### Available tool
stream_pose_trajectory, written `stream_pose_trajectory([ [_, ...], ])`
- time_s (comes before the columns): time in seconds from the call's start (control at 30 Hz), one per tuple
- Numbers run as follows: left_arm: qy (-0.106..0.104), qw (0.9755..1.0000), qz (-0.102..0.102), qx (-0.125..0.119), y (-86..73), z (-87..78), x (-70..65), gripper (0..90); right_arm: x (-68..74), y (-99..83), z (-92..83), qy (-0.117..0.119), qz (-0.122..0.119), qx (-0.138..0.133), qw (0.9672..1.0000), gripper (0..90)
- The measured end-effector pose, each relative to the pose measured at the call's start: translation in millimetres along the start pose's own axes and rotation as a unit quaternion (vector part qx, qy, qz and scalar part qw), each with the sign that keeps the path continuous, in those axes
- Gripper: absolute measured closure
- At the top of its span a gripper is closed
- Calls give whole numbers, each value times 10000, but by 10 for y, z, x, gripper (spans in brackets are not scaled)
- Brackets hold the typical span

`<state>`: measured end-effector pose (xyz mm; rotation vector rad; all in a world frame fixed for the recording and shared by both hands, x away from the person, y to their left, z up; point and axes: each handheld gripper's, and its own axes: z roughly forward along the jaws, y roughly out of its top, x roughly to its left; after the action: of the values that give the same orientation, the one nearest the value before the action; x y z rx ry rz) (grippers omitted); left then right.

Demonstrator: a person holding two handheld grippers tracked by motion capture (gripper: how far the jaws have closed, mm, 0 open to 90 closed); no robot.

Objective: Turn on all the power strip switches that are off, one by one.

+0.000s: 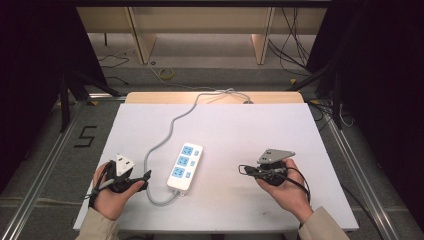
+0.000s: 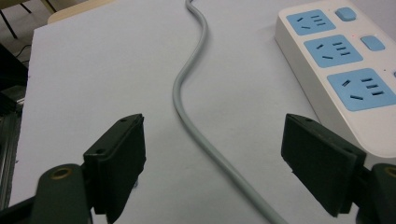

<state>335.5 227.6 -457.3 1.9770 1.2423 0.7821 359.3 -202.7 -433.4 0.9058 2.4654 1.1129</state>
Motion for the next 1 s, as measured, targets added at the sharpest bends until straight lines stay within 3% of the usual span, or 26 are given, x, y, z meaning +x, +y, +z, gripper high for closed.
stream_pose_trajectory([
  [1.0,-4,10000,30,3,7,-2,-7,222,80,173,111,158,-65,126,9998,900],
])
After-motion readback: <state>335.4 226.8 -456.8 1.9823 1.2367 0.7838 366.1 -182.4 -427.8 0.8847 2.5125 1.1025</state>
